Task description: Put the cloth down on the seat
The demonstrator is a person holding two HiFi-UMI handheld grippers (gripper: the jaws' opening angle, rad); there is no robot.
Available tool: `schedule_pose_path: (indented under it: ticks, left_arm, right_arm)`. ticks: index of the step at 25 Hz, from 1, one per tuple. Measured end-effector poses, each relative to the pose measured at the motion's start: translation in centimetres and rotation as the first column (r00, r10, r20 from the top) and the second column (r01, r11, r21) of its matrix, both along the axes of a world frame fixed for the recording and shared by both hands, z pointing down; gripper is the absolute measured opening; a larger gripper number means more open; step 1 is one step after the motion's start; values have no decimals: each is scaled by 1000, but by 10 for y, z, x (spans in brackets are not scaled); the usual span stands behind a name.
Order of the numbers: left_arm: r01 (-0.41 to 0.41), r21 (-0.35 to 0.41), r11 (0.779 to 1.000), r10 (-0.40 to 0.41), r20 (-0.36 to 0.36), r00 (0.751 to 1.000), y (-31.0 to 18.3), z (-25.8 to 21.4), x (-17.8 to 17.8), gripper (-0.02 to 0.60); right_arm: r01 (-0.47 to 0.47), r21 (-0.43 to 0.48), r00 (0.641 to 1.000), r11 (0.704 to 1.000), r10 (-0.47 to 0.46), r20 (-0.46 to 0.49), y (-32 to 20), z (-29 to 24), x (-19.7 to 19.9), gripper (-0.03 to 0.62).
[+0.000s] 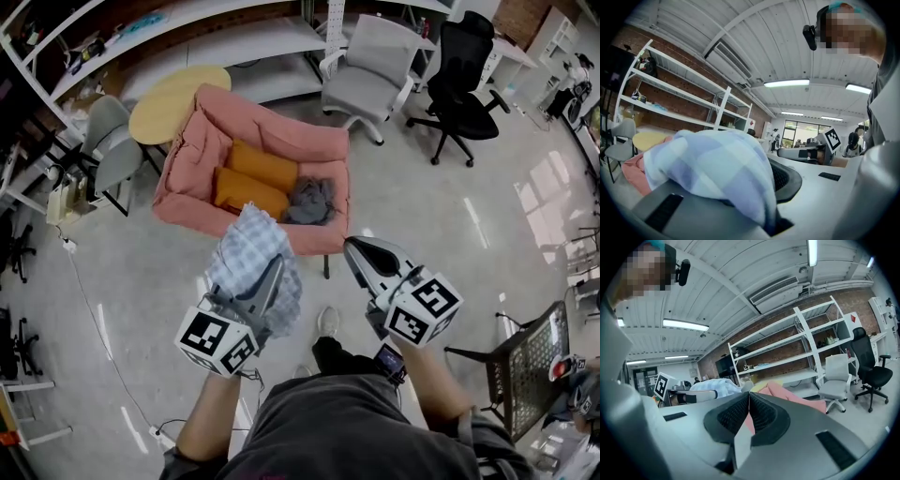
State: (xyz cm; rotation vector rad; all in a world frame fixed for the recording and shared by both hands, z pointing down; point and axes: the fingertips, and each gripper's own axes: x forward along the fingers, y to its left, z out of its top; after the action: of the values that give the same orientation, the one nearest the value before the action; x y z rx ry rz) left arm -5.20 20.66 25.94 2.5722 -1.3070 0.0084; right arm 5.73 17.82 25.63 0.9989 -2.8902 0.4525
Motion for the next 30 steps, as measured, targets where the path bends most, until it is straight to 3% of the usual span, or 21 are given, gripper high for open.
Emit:
schedule_pose_path:
  ticks: [12, 20, 30]
  left_arm:
    - [36, -23, 999, -35, 42, 999, -141, 9, 41, 57]
    - [24, -19, 1000, -23, 74, 997, -216, 18, 53, 57]
    - [-16, -30, 999, 17, 61, 998, -303, 34, 51, 57]
  right_arm:
    - [45, -28, 999, 999, -45, 9, -146, 12, 44, 15]
    - [61, -20, 998, 998, -60, 21, -203, 14, 51, 15]
    - [34, -43, 999, 998, -34, 13, -278, 31, 41, 15]
